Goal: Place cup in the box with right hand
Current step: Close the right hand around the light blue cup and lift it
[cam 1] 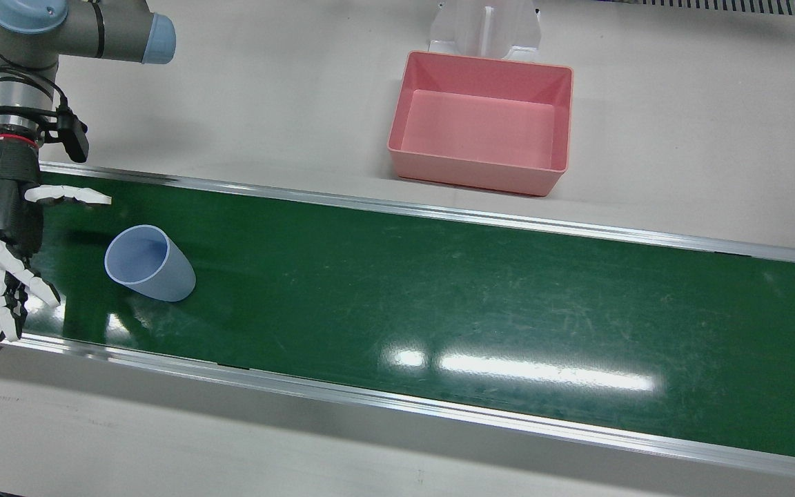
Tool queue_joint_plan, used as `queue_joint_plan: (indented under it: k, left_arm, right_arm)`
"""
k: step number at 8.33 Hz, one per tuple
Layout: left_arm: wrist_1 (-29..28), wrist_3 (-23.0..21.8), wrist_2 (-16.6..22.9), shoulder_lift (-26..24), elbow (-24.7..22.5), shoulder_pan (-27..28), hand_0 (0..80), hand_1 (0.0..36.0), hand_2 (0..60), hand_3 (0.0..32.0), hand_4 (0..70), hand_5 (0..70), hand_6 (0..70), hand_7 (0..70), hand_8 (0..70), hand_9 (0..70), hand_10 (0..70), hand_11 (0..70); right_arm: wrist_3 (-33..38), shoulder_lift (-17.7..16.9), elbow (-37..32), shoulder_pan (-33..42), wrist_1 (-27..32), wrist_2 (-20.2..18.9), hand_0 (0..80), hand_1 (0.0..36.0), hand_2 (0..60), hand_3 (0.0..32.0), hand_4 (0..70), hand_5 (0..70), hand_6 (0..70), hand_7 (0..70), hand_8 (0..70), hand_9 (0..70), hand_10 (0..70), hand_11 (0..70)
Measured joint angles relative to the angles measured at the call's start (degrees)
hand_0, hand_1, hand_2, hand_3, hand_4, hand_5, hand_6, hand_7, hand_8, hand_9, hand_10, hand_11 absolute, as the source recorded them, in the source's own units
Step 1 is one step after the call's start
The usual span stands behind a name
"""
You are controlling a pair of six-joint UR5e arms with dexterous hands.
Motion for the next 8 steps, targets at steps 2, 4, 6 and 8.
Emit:
queue_joint_plan:
  k: [2,4,6,8]
  left_arm:
    - [0.0,0.0,0.0,0.02,-0.02,0.0,0.0,0.0,0.0,0.0,0.0,0.0,0.0,0.0,0.0,0.0,0.0,0.0]
    - [0.0,0.0,0.0,0.01,-0.02,0.0,0.0,0.0,0.0,0.0,0.0,0.0,0.0,0.0,0.0,0.0,0.0,0.0]
    - [0.0,0.0,0.0,0.0,-0.03,0.0,0.0,0.0,0.0,0.0,0.0,0.0,0.0,0.0,0.0,0.0,0.0,0.0]
    - [0.0,0.0,0.0,0.02,-0.02,0.0,0.0,0.0,0.0,0.0,0.0,0.0,0.0,0.0,0.0,0.0,0.0,0.0]
  right_arm:
    - [-0.1,-0.06,-0.14,-0.79,-0.01,0.3,46.1,12.9,19.0,0.0,14.0,4.1,4.5,15.0,0.5,4.6,3.6,6.6]
    - [-0.23,-0.04,-0.54,-2.04,0.01,0.39,43.0,9.5,28.7,0.0,26.6,6.1,18.4,70.0,21.3,41.3,21.1,31.4]
    - [-0.04,-0.36,-0.97,-2.73,0.25,2.38,37.2,34.1,60.0,0.0,44.2,14.4,36.2,70.0,53.0,70.0,47.9,68.4]
    - [0.34,-0.78,-0.66,-2.7,0.38,3.93,35.2,36.0,60.0,0.0,46.2,14.9,37.6,70.0,54.5,70.0,49.1,70.0]
